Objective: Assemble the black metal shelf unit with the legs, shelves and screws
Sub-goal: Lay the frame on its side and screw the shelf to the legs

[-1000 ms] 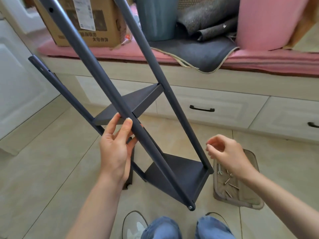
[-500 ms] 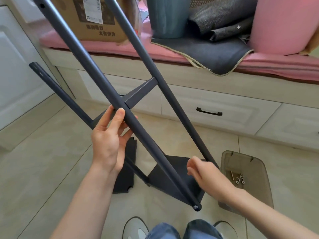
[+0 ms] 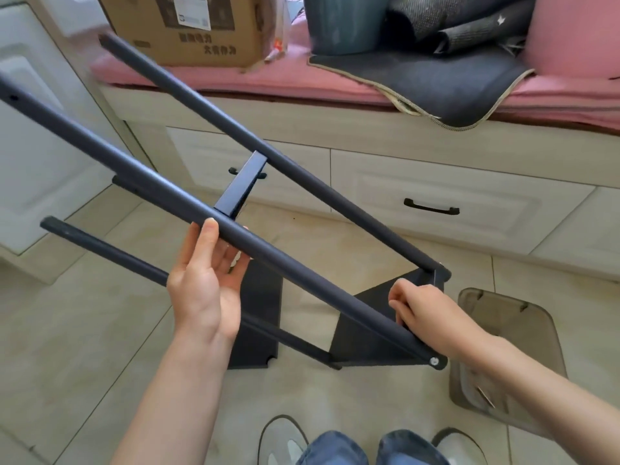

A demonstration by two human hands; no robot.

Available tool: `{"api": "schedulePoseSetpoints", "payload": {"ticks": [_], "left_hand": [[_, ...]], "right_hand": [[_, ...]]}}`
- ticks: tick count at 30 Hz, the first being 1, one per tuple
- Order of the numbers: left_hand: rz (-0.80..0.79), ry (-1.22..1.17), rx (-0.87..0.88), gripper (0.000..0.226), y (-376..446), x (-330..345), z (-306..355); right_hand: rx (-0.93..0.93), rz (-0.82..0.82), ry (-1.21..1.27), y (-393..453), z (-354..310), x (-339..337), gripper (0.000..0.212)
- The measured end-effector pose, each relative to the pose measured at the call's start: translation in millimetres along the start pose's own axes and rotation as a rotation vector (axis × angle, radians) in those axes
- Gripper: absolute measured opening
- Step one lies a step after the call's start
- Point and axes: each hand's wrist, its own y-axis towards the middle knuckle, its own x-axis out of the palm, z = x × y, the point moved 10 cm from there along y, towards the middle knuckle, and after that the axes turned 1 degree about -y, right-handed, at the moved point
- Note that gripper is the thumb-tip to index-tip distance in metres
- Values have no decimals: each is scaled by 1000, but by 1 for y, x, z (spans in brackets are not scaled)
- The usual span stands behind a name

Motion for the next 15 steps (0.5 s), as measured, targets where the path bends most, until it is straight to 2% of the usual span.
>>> {"api": "schedulePoseSetpoints", "payload": {"ticks": [5,15], "left_hand": [[87,-103,-91,38,-2,-33,-22],[189,-218,-212,45,-6,-81,-59]], "right_hand": [[-57,60,-80,2,-2,-20,15],[-116,12,-205,0,-22,-30,11]]}}
